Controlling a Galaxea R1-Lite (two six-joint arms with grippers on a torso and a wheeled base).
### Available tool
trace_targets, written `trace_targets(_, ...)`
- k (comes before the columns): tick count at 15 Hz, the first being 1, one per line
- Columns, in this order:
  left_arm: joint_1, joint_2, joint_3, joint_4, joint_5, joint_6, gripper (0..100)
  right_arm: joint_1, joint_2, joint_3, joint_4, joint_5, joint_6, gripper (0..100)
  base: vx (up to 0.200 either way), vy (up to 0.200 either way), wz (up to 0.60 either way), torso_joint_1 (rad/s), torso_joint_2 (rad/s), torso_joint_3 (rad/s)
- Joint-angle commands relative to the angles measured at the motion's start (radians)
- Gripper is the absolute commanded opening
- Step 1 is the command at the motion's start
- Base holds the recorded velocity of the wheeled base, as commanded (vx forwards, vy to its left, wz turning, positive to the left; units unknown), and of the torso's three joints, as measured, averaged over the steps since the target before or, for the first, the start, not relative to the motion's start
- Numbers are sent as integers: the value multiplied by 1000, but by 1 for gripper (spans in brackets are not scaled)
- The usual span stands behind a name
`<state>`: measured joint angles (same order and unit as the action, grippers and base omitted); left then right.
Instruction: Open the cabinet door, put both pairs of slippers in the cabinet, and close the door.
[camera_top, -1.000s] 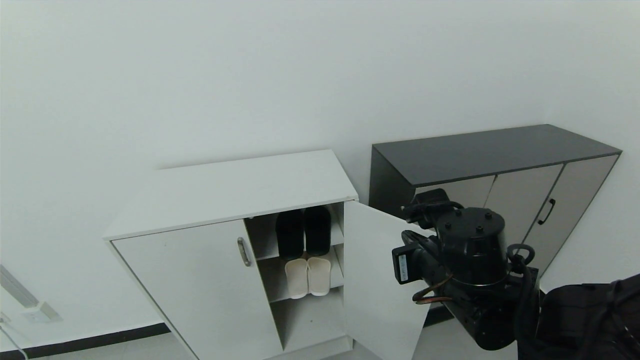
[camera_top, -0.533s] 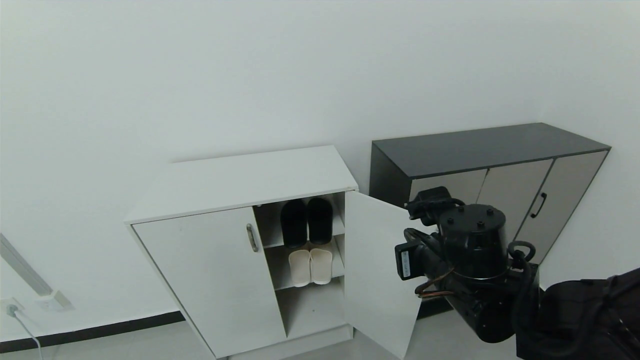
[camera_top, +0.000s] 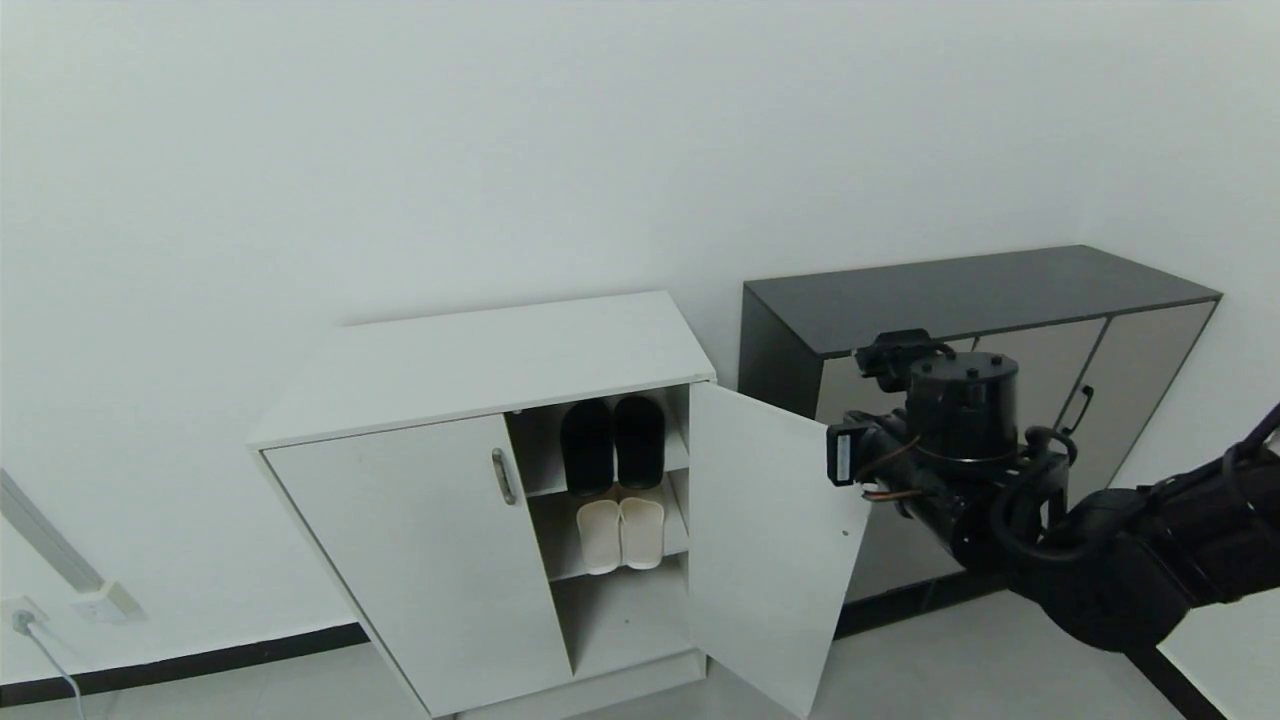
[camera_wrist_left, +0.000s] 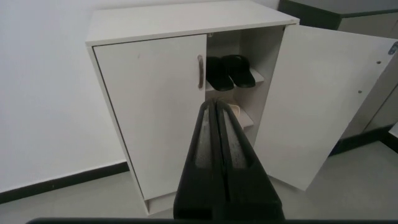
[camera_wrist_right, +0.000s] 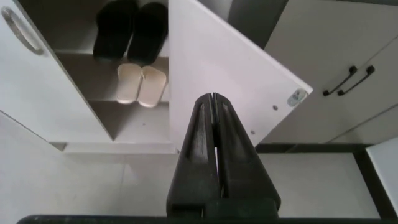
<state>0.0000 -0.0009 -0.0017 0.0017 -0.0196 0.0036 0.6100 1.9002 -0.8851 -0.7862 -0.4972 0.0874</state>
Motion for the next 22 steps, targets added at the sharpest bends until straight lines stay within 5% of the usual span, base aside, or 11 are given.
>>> trace_targets(1, 0, 1, 0, 0, 0, -1, 0, -64, 34, -43, 4, 25, 0, 0, 0, 0, 0, 0, 0, 0)
trace_targets(11, 0, 1, 0, 0, 0, -1, 0, -242, 258, -179, 4, 141, 29, 0, 0, 0, 0, 0, 0, 0)
trace_targets(22, 0, 1, 0, 0, 0, -1, 0, -176, 241, -120, 5, 138, 26, 0, 0, 0, 0, 0, 0, 0)
